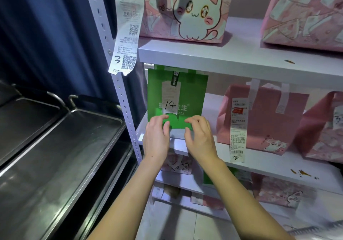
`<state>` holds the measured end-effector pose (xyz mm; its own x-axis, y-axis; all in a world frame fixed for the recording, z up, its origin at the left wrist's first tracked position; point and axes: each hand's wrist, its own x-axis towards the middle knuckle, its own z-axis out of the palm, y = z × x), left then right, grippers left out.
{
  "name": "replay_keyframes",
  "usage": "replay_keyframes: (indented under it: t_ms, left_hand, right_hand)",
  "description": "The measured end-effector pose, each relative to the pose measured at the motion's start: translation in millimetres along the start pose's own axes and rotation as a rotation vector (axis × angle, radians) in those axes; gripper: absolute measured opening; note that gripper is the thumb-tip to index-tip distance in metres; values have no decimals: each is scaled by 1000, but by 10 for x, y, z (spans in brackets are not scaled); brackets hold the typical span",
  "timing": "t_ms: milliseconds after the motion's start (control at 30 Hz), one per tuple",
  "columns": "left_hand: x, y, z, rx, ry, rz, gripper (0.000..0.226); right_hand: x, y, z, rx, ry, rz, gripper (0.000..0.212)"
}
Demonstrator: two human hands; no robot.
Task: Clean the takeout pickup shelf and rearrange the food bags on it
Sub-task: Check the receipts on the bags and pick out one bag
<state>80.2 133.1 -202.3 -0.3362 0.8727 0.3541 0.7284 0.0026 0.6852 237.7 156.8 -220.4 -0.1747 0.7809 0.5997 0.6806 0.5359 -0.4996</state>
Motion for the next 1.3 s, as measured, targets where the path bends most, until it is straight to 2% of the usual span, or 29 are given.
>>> replay_keyframes:
  t_ms: [400,600,800,900,1133,1233,1300]
  left_hand:
    - [-301,-410,15,-1,-193,-35,28]
    - [-749,-611,87,19,-216,-93,27]
    - [-1352,-938,200,25,-210,-241,17]
    - [-1577,-1201,273,46,-202,-320,18]
    - [-1817,-1786,591,110,-215,-373,20]
    - [-1849,-2062,796,122,-268,-305,22]
    - [-1874,-2259,930,93,-284,-285,22]
  right_hand:
    - [-502,-102,133,-83,-30,141,27]
    - [-981,-79,140,-73,-86,132,23]
    - [-1536,29,277,2,-222,143,21]
    - [-1813,144,467,3,-287,149,22]
    - [-2298,313,1153,22,-412,165,23]
    - [-2431,438,1508,36,-375,195,24]
    - [-2519,514,1719,35,-315,138,25]
